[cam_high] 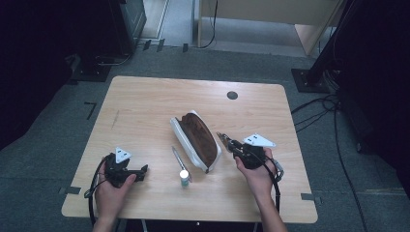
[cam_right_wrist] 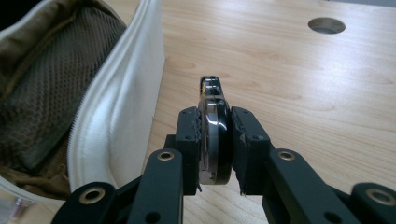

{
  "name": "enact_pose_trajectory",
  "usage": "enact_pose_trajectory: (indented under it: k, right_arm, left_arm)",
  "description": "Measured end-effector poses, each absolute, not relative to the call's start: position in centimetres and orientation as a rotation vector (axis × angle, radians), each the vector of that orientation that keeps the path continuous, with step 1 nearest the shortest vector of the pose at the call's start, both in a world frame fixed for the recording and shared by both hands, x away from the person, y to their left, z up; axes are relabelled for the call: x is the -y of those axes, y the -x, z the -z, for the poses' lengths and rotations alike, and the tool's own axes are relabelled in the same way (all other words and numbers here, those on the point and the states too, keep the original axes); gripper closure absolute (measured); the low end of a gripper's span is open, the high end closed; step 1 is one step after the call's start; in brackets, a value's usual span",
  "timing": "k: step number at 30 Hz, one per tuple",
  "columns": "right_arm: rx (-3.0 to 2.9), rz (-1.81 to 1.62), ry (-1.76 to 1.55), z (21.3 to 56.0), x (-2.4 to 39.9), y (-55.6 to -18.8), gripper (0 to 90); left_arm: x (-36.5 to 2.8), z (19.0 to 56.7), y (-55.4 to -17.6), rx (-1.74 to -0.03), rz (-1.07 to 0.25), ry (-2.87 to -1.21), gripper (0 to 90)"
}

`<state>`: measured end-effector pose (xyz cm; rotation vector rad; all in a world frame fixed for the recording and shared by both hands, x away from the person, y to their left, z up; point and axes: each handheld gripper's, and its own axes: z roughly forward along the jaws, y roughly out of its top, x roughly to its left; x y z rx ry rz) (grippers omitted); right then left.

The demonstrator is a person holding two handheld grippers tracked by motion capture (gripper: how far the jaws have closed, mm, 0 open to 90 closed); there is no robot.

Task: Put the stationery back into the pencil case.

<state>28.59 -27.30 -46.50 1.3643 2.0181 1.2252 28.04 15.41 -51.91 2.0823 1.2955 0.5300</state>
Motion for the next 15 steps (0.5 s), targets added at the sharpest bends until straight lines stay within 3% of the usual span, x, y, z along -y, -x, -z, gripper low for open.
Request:
enact_pose_trajectory:
  k: [15]
  right_arm:
    - [-1.954, -1.263, -1.346, 42.5, 27.1, -27.5, 74.4]
  left_arm:
    - [-15.4, 51.9, -28.0, -1.296, -0.53, -2.082, 2.3]
